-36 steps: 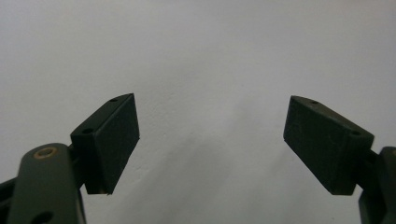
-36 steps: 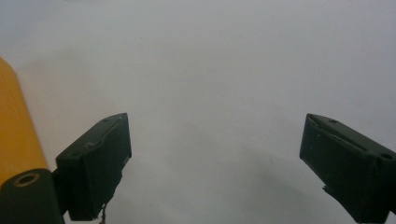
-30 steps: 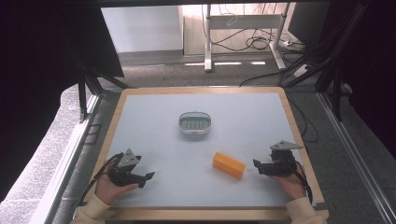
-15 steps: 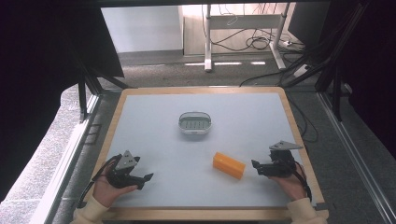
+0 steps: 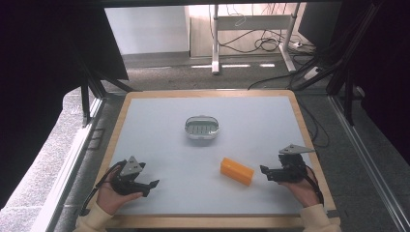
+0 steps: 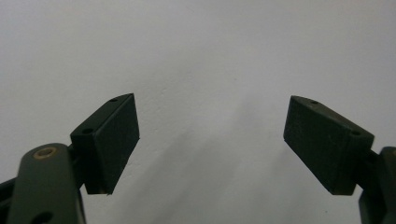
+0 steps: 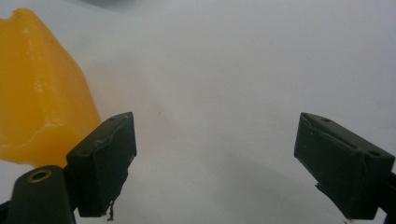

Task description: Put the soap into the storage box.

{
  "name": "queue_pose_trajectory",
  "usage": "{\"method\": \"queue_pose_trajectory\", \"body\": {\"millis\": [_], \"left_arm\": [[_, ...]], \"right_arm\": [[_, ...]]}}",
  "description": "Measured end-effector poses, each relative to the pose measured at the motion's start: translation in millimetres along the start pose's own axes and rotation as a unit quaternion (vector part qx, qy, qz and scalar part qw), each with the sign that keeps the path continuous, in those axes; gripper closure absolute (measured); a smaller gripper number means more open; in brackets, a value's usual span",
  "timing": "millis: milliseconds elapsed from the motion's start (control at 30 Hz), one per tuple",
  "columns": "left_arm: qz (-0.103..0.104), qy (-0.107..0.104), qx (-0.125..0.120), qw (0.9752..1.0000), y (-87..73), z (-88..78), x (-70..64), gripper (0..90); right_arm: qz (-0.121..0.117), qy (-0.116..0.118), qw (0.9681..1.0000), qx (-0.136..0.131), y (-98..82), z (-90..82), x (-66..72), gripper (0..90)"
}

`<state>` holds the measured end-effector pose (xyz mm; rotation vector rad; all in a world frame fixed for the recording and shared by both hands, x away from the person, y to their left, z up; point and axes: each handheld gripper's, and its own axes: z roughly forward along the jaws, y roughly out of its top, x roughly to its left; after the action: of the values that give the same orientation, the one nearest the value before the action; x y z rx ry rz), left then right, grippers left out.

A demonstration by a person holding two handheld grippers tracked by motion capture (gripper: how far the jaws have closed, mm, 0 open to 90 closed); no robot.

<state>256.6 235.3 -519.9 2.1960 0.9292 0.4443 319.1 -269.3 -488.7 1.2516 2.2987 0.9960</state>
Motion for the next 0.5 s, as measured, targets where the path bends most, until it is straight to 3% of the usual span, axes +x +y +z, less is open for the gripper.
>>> {"method": "queue_pose_trajectory", "body": {"millis": [500], "left_arm": [[0.007,0.001,0.003,1.0000,1.7,-0.5,-2.5,18.3]], "right_arm": [[-0.021,0.008,0.9997,0.007,26.2,-10.5,12.7,12.5]]}}
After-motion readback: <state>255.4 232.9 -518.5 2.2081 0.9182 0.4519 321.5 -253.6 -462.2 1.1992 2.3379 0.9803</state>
